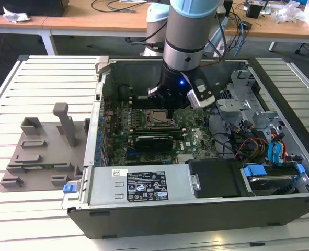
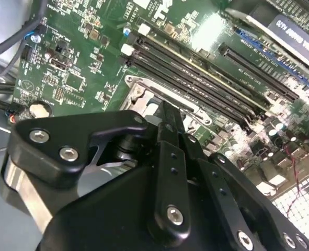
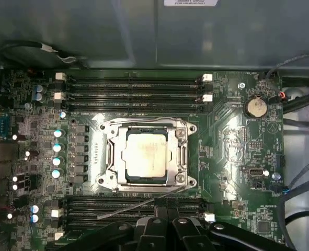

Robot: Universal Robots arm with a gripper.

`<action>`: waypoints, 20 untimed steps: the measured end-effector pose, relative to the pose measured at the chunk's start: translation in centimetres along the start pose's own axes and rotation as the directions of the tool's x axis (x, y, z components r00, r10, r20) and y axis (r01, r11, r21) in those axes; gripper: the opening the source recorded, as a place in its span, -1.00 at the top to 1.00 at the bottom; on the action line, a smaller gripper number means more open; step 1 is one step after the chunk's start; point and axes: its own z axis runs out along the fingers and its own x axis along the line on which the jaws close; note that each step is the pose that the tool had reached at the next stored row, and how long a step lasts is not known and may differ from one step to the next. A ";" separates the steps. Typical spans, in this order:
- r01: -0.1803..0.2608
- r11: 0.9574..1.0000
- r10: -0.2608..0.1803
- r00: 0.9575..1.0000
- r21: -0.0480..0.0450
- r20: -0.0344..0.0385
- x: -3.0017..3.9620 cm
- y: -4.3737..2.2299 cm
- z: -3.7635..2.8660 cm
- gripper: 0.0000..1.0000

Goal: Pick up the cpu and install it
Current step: 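Install the second cpu locking lever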

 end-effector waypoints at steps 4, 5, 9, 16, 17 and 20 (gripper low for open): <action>0.000 1.000 0.000 1.000 -0.011 0.000 2.16 -0.33 0.90 0.79; 0.001 1.000 -0.001 1.000 -0.022 0.000 3.52 -0.92 1.37 0.79; 0.001 1.000 -0.001 1.000 -0.023 0.000 4.54 -1.31 2.51 0.79; 0.007 1.000 -0.007 1.000 -0.023 0.000 5.62 -1.17 4.00 0.79; 0.010 1.000 -0.010 1.000 -0.023 -0.001 5.70 -1.06 4.16 0.79; 0.019 1.000 -0.019 1.000 -0.023 -0.001 5.96 -0.68 4.57 0.79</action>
